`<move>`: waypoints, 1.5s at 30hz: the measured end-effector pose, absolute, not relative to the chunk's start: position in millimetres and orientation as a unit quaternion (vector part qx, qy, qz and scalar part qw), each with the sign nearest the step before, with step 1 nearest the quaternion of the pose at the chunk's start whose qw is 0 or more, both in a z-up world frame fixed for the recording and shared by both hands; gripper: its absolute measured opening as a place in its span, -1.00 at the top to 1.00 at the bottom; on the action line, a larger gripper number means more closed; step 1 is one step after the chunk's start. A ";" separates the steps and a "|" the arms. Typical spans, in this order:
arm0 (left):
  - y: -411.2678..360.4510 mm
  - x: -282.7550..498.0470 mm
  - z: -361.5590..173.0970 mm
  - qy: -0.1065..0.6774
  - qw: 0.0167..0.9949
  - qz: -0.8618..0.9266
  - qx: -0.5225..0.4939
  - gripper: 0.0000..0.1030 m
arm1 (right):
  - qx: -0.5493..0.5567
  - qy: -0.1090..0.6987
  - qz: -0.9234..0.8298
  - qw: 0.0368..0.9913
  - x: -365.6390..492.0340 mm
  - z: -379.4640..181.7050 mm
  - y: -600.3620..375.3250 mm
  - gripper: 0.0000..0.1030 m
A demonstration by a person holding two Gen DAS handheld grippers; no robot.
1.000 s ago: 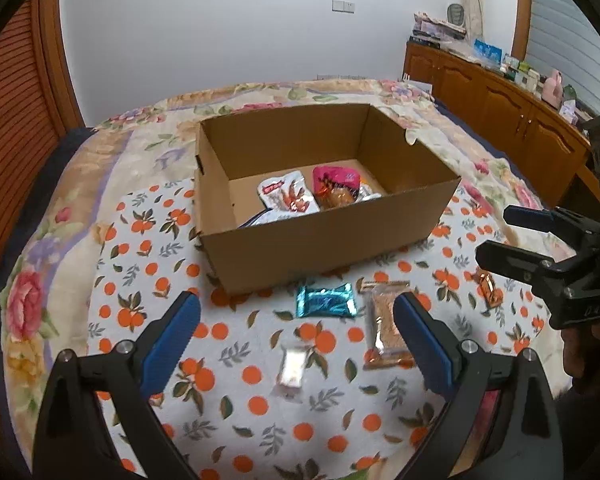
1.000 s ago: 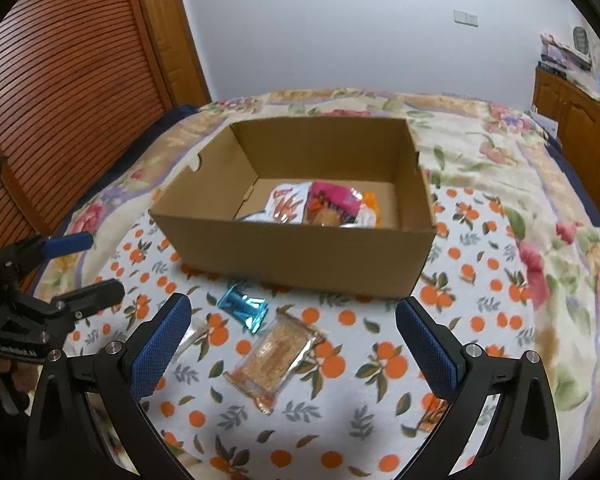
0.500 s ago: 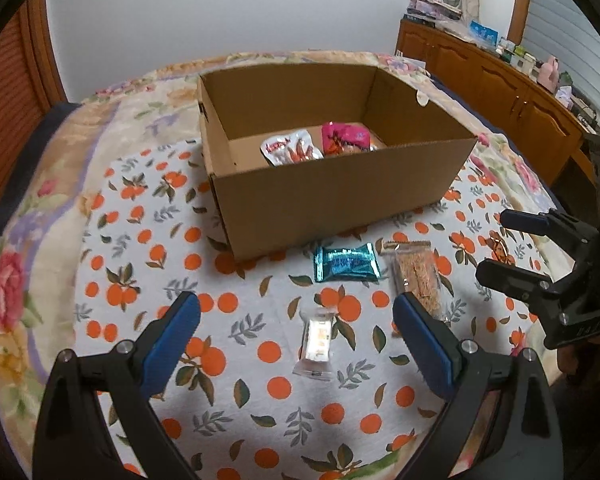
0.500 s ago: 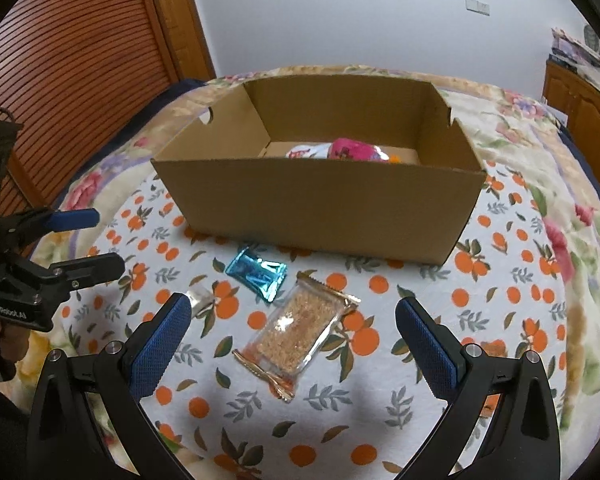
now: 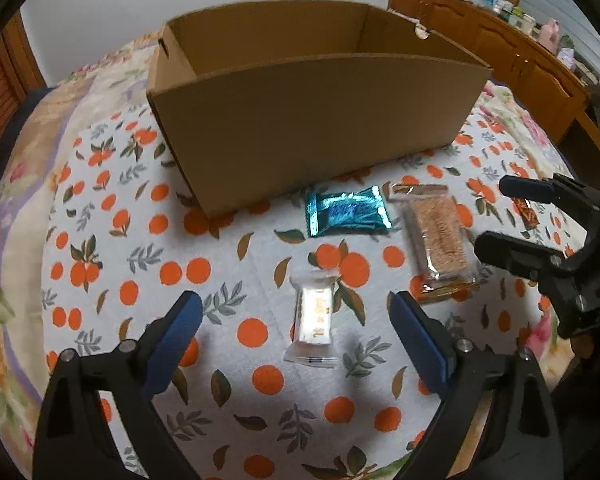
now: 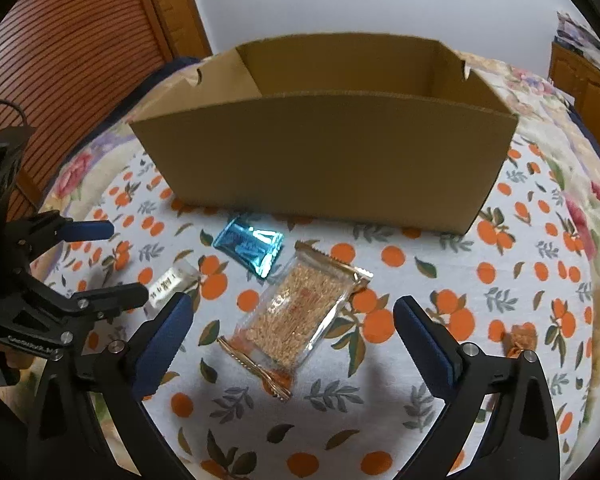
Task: Organize snacks
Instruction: 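Grasp the small white bar packet with the left tool while the right tool grasps the clear sesame bar, then lift both bars and carry them over the cardboard box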
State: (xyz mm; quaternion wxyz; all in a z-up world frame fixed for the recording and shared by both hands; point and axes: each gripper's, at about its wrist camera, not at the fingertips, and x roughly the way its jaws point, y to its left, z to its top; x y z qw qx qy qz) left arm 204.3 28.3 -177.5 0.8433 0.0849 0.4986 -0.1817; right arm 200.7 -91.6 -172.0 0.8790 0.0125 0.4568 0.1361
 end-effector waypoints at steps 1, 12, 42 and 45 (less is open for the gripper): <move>29.0 206.3 -180.8 0.504 0.841 -0.180 0.081 -0.73 | 0.012 0.459 0.137 0.878 201.3 -174.7 -90.8 -0.97; 19.8 213.1 -202.5 0.535 0.818 -0.186 0.100 -0.15 | 0.026 0.486 0.141 0.862 211.1 -198.2 -91.4 -0.83; 11.8 220.4 -215.5 0.544 0.808 -0.191 0.122 0.62 | -0.032 0.501 0.129 0.855 235.5 -221.1 -70.3 -0.31; 12.2 219.5 -214.2 0.540 0.811 -0.189 0.124 0.62 | -0.040 0.505 0.123 0.853 235.1 -221.3 -71.2 -0.22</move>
